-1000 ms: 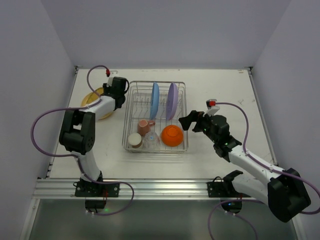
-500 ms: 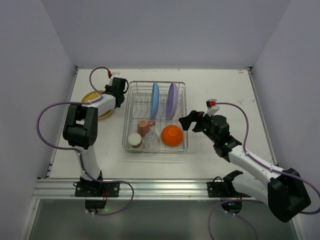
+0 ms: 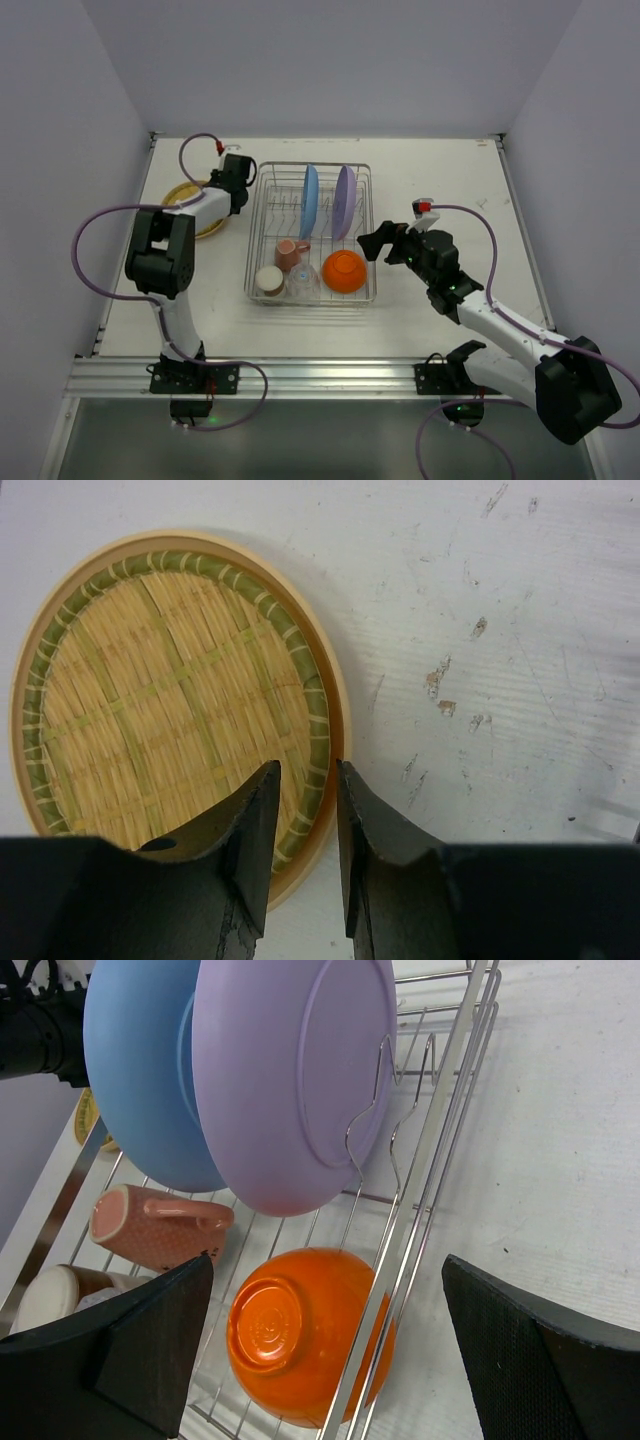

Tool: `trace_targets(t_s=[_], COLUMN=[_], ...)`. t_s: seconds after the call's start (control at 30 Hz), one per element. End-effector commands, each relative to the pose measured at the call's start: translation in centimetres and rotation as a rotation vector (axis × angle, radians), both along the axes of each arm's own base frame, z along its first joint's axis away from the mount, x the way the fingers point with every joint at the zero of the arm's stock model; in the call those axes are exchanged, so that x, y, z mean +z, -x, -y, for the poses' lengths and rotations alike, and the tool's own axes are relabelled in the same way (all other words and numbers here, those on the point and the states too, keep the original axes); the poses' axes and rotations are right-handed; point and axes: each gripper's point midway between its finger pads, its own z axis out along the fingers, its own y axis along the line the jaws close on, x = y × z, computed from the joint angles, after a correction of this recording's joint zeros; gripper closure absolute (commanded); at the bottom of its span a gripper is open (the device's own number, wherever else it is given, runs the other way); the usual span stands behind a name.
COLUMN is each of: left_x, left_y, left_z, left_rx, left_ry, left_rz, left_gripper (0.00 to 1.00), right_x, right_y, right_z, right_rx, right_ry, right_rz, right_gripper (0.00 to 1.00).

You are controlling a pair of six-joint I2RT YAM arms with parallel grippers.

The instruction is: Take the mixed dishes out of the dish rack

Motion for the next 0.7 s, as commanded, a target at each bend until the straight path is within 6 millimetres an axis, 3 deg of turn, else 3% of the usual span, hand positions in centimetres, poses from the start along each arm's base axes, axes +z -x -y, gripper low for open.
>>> trace_targets(t_s=[0.0, 0.03, 0.1, 0.13, 0.33, 0.37, 0.47, 0.57, 0.67], left_x=[4.6, 6.2, 7.1, 8.7, 13.8, 14.0, 17.1, 18.9, 20.5], left_y=[-0.2, -0.1, 0.3, 0.6, 1.9, 1.9, 2.4, 3.6, 4.7], left_z=[-0.6, -0.7, -0.7, -0.7, 0.0, 0.9, 3.8, 6.8, 9.2], left_rx=[0.030, 0.032, 0.031, 0.028, -0.020, -0.074, -0.231, -0.396, -0.526], left_ry=[0.030, 0.040, 0.054, 0.066, 0.144, 0.179, 0.285, 0.391, 0.463], left_rz=[0.135, 0.179, 0.223, 0.266, 0.461, 0.481, 0.576, 0.629, 0.648], left_gripper=[0.67, 0.67, 0.67, 0.67, 0.64, 0.63, 0.57, 0.45, 0.24], right_x=[2.5, 2.5, 2.5, 2.5, 2.5, 2.5, 2.6, 2.6, 2.7], right_y=[-0.6, -0.7, -0.6, -0.6, -0.6, -0.6, -0.6, -0.5, -0.5], right_z=[-0.7, -0.6, -0.7, -0.7, -0.7, -0.7, -0.8, -0.7, -0.8], right_rx=[0.019, 0.017, 0.019, 0.019, 0.020, 0.020, 0.025, 0.025, 0.026], right_ry=[-0.015, -0.015, -0.015, -0.015, -0.015, -0.016, -0.018, -0.018, -0.020], right_rz=[0.059, 0.057, 0.057, 0.059, 0.057, 0.059, 0.061, 0.061, 0.063], right_gripper=[0.01, 0.01, 0.01, 0.01, 0.01, 0.01, 0.01, 0.01, 0.01])
